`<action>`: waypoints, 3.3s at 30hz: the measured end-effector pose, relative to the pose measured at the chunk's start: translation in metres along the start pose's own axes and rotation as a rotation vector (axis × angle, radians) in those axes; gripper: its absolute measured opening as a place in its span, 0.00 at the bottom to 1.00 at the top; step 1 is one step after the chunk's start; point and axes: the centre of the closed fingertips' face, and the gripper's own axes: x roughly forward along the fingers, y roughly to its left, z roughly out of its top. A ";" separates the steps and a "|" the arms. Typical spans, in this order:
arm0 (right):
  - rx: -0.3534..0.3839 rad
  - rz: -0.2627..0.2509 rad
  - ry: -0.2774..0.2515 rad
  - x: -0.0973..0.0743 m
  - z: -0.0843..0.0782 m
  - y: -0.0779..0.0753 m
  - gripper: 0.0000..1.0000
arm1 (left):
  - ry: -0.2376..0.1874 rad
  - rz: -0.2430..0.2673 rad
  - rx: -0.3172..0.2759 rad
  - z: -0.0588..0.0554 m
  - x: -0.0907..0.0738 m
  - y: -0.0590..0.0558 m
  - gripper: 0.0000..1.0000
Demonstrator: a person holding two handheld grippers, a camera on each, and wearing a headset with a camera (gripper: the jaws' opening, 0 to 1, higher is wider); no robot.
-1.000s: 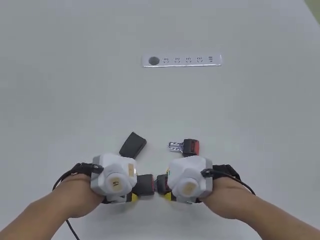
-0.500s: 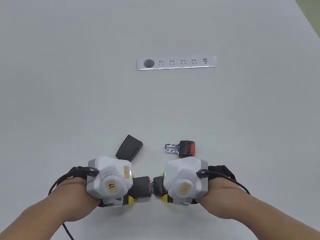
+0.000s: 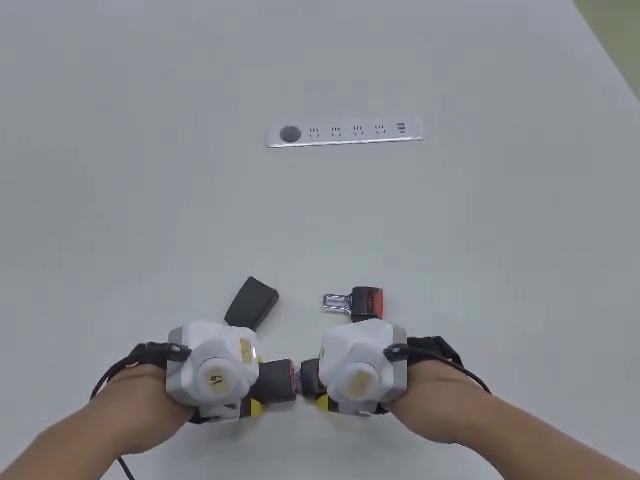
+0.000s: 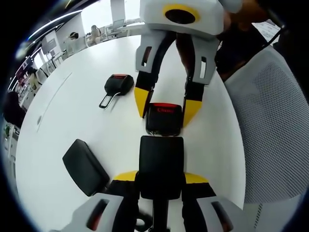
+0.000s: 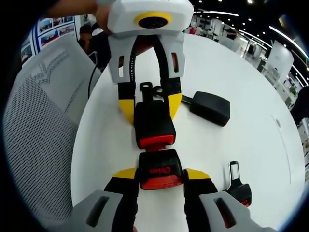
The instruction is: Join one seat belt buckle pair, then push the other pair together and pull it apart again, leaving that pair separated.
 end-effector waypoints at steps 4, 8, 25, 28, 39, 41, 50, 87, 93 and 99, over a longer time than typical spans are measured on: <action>0.001 0.000 -0.001 0.000 0.001 0.000 0.34 | 0.002 0.005 -0.010 0.000 0.000 0.000 0.35; 0.009 -0.005 -0.001 0.001 0.000 -0.001 0.35 | 0.002 0.008 -0.031 -0.002 0.000 0.000 0.38; 0.040 -0.048 -0.066 -0.039 0.011 -0.012 0.38 | -0.171 0.087 -0.144 0.036 -0.048 0.019 0.46; 0.049 -0.069 -0.076 -0.041 0.007 -0.023 0.38 | -0.187 0.112 -0.159 0.036 -0.048 0.032 0.46; 0.060 -0.141 -0.053 -0.049 -0.010 -0.063 0.37 | -0.159 0.201 -0.237 0.021 -0.048 0.067 0.49; 0.063 -0.151 -0.047 -0.050 -0.012 -0.068 0.37 | -0.149 0.215 -0.251 0.019 -0.048 0.071 0.49; 0.083 -0.178 -0.034 -0.050 -0.021 -0.091 0.37 | -0.122 0.246 -0.324 0.011 -0.039 0.093 0.52; 0.104 -0.081 0.017 -0.032 -0.051 -0.110 0.34 | -0.001 0.122 -0.182 -0.001 -0.004 0.099 0.41; 0.071 -0.053 0.025 -0.029 -0.051 -0.109 0.34 | 0.007 0.106 -0.135 0.001 -0.004 0.097 0.40; 0.050 -0.017 0.036 -0.029 -0.050 -0.109 0.34 | 0.031 0.079 -0.072 0.001 -0.003 0.095 0.39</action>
